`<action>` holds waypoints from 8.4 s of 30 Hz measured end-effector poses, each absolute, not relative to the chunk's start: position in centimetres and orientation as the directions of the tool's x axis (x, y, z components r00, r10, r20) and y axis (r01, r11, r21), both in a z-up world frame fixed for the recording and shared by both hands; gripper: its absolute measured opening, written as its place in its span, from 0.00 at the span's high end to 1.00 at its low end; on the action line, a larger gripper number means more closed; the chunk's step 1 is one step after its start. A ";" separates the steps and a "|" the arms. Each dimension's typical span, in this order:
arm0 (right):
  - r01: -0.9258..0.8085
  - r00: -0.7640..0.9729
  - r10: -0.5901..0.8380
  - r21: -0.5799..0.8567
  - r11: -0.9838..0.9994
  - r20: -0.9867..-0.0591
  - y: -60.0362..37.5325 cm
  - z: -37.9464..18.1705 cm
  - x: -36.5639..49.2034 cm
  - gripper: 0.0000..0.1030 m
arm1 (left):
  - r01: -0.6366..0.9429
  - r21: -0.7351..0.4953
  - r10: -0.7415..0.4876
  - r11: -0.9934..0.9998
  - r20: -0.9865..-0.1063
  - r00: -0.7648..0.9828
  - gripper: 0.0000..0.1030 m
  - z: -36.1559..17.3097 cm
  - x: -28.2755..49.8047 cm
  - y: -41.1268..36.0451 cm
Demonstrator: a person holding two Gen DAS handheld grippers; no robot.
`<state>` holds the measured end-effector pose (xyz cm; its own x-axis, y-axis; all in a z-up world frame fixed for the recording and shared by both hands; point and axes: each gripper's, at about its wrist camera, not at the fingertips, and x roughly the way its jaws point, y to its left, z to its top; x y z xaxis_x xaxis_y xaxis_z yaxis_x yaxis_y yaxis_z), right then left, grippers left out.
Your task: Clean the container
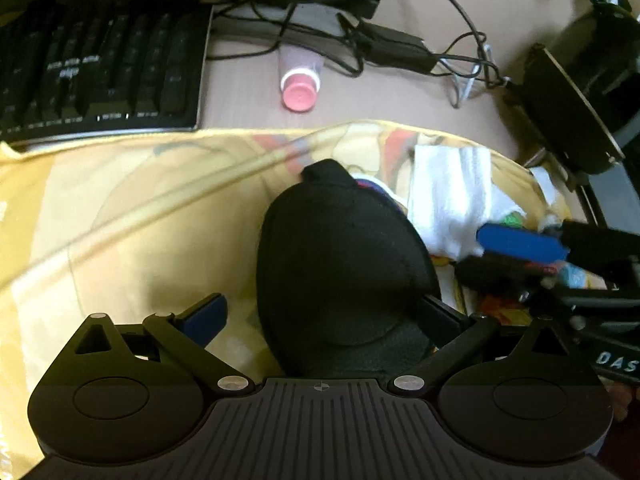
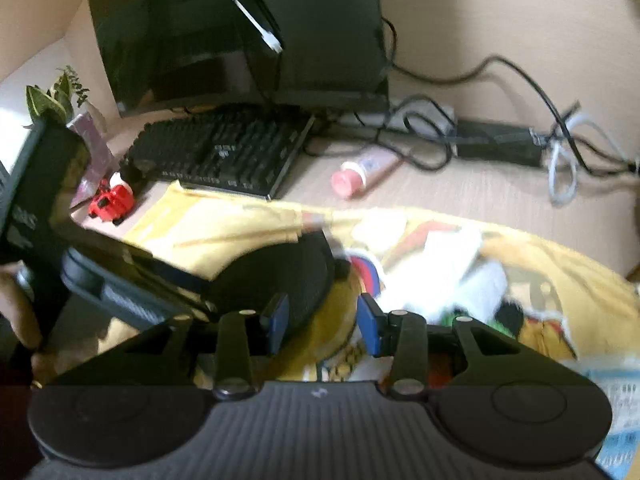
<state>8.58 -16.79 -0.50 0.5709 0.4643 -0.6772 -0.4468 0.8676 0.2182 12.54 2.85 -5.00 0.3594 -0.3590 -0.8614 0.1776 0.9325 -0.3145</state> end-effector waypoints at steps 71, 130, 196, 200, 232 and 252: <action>-0.388 0.631 0.385 0.156 0.908 -0.673 -23.0 1.0 7.5 0.29 | 0.123 -0.416 -0.433 0.901 -0.843 0.320 0.00 -4.5 9.2 2.6; -0.476 0.441 0.514 0.294 0.829 -0.736 -17.0 -2.4 7.5 0.49 | 0.315 -0.128 -0.231 0.940 -0.920 0.316 0.00 -4.6 6.3 -0.3; -0.350 0.439 0.428 0.288 0.891 -0.790 -19.1 -2.7 4.1 0.85 | 0.464 -0.280 -0.394 0.840 -0.904 0.168 0.00 -5.2 2.5 -2.7; -0.331 0.479 0.406 0.269 0.905 -0.778 -19.4 -2.2 4.3 0.60 | 0.433 -0.272 -0.399 0.860 -0.887 0.235 0.00 -4.8 3.5 -2.4; -0.230 0.664 0.317 0.218 0.948 -0.677 -24.3 1.3 8.2 0.91 | 0.439 -0.438 -0.529 0.784 -0.842 0.105 0.00 -4.2 5.2 -2.6; -0.004 0.793 0.007 0.006 1.000 -0.609 -29.4 2.2 5.0 0.91 | 0.451 -0.243 -0.403 0.859 -0.864 0.302 0.00 -0.1 9.2 -1.7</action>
<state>4.98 -29.40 2.25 0.7933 0.0070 -0.6087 -0.0044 1.0000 0.0058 9.21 -1.74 -0.09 0.3022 -0.4029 -0.8639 0.4507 0.8590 -0.2429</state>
